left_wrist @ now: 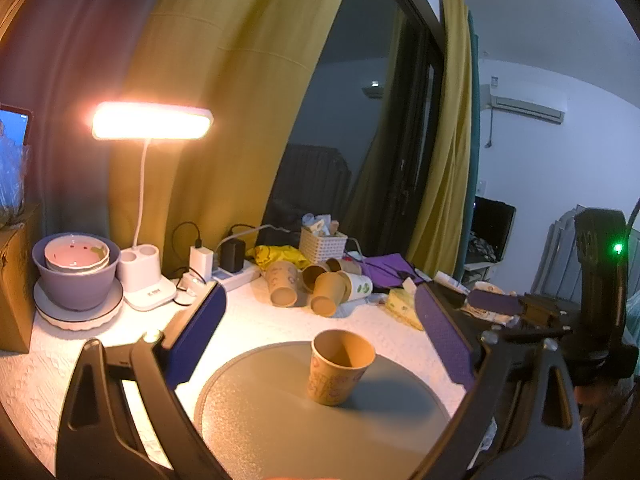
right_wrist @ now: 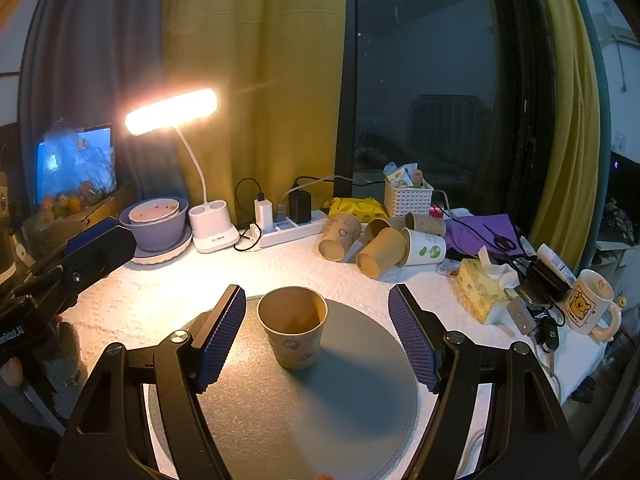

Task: Flip cup upright

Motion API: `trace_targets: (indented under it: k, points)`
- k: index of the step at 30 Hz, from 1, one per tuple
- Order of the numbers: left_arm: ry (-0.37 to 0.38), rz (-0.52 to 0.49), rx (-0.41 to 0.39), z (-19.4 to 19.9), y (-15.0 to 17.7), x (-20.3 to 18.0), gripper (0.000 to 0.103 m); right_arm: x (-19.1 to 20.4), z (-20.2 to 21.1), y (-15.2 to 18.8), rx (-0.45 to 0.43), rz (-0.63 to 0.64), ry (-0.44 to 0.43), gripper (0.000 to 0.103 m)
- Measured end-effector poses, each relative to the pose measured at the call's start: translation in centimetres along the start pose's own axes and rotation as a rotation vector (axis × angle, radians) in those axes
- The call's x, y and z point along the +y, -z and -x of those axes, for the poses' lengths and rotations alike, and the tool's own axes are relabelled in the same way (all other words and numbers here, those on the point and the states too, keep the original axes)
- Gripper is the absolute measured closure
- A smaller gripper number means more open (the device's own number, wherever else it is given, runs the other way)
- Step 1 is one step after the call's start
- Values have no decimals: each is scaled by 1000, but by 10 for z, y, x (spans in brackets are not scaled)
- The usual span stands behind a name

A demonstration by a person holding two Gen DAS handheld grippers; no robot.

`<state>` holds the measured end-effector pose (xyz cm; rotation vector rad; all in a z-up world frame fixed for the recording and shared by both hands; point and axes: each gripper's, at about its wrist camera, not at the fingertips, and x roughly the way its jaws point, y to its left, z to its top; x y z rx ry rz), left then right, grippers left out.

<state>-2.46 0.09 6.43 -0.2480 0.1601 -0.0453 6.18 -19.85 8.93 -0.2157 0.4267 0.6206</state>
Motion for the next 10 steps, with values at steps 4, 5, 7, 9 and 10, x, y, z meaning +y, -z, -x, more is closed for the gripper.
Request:
trace_targets:
  k: [4, 5, 7, 9, 10]
  points:
    - [2, -1, 2, -1, 0, 0, 7, -1, 0, 0, 0, 0, -1, 26]
    - [2, -2, 3, 0, 0, -1, 7, -1, 0, 0, 0, 0, -1, 26]
    - [9, -5, 4, 0, -1, -1, 7, -2, 0, 1, 0, 0, 0, 26]
    - [6, -11, 0, 1, -2, -2, 7, -3, 0, 1, -1, 1, 0, 26]
    - [-10, -6, -7, 2, -2, -2, 7, -4, 0, 1, 0, 1, 2, 26]
